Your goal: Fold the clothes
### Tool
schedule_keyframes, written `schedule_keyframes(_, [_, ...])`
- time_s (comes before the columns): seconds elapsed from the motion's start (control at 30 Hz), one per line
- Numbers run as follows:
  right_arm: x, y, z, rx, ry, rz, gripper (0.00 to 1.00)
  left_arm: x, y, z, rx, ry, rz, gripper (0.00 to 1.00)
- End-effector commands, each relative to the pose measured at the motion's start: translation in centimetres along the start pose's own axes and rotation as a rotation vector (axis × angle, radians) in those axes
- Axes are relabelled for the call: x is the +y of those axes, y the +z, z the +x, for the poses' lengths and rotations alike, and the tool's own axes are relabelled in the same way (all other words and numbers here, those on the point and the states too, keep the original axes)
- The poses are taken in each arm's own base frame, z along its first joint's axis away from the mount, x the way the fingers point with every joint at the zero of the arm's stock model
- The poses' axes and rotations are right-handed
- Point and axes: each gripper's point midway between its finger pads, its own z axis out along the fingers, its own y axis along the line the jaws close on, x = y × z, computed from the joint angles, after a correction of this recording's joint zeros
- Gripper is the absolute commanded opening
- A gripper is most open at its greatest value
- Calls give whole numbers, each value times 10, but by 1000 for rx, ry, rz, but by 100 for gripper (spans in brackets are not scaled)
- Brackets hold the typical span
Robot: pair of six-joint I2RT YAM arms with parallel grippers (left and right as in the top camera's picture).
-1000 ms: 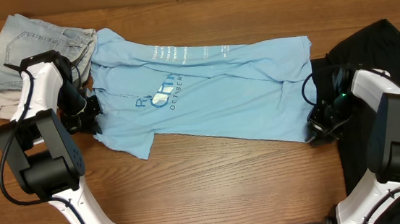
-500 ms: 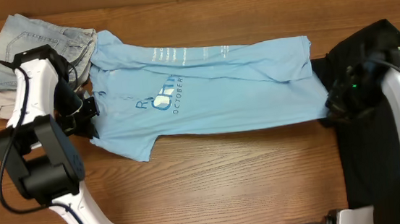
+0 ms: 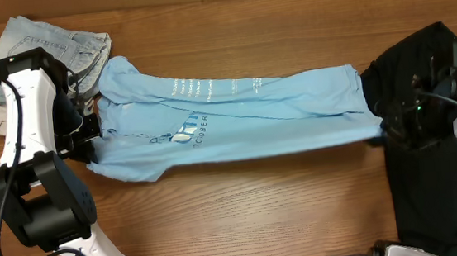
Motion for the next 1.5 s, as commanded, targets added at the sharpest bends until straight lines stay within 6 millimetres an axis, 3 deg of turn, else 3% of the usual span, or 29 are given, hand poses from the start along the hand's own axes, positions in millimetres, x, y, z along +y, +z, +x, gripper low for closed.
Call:
schedule_keyframes(0.0, [7,1,-16,-58,-12,-19,4,1,-15,-10,-95,-21,12,6])
schedule_keyframes(0.2, [14,32,-48,-83,31,-35,4,-21,-22,-45,-241,-4,90,4])
schedule_keyframes(0.33, [17,56,-35,59,61,-54,4,-33,-28,-65,-333,22,96,4])
schedule_keyframes(0.4, [8,61,-26,113,78,-4,4,-38,-29,-66,-343,35,94,4])
schedule_keyframes(0.5, [-1,63,-29,97,74,45,4,-37,-29,-67,-346,39,70,4])
schedule_keyframes(0.73, [15,65,-63,-38,23,-20,4,-34,-35,-83,-416,28,51,4])
schedule_keyframes(1.07, [17,86,-73,-21,62,-16,4,-40,-42,-104,-511,31,67,5])
schedule_keyframes(1.27, [24,101,-78,-12,45,-26,4,-45,-37,-104,-501,39,93,6])
schedule_keyframes(1.47, [29,104,-86,-39,35,-39,4,-51,-35,-104,-504,52,91,7])
